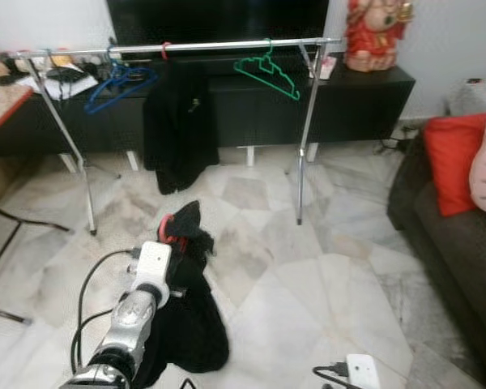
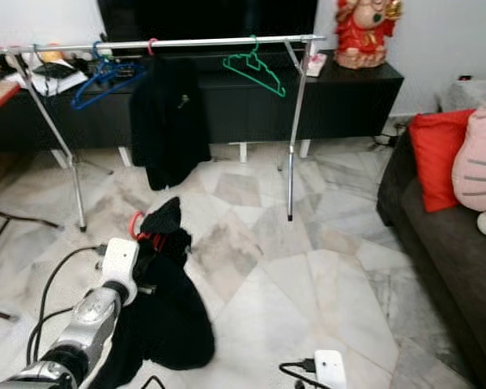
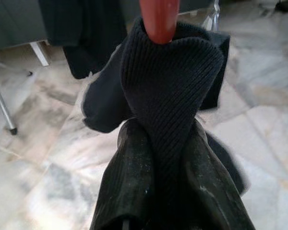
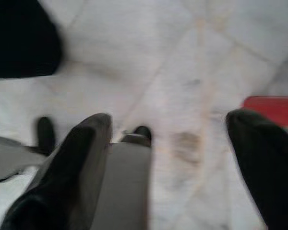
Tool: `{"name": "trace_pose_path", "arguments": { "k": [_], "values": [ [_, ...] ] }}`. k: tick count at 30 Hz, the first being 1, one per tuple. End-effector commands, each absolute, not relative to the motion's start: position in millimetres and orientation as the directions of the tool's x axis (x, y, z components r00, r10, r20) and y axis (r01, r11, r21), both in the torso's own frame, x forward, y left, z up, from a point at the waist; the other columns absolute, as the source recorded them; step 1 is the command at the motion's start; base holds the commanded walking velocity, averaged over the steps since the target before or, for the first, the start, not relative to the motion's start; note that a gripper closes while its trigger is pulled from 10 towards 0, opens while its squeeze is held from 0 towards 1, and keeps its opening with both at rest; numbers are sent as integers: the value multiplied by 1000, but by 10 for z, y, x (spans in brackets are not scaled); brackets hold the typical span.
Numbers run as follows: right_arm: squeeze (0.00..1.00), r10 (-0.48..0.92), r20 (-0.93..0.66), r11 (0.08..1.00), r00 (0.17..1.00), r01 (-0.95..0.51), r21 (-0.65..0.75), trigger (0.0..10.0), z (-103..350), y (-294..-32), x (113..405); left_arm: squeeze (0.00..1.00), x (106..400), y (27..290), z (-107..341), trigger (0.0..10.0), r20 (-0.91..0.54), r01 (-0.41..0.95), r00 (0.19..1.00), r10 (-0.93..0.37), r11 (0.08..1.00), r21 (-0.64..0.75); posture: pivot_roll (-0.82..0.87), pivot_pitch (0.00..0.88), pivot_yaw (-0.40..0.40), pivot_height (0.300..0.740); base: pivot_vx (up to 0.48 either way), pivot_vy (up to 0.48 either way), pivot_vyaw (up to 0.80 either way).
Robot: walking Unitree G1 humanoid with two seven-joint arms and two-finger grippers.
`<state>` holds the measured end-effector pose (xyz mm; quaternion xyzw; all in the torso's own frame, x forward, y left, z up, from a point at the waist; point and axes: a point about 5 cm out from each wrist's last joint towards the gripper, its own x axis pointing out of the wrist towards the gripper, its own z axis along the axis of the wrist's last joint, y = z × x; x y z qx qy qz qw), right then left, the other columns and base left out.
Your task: Hang hanger
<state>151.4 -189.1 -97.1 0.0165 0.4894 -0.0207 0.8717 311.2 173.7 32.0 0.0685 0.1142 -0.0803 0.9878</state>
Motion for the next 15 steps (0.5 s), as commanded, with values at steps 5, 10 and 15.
{"name": "trace_pose_path", "arguments": {
  "k": [5, 10, 15],
  "values": [
    [0, 9, -859, 998, 512, 44, 36, 10000, -985, -1755, 1521, 0, 3143, 1838, 390, 10000, -208, 145, 971, -116, 981, 129, -54, 0, -14, 740, 0, 272, 0],
    [0, 12, -866, 998, 501, 41, 38, 10000, -1004, -1708, 1486, 0, 3148, 1830, 395, 10000, -207, 146, 971, -118, 981, 127, -53, 0, -14, 740, 0, 271, 0],
    [0, 24, -868, 999, 496, 26, 42, 10000, -1008, -1635, 1490, 0, 3148, 1827, 392, 10000, -210, 147, 970, -119, 981, 123, -52, 0, -13, 740, 0, 269, 0]
  ]
}}
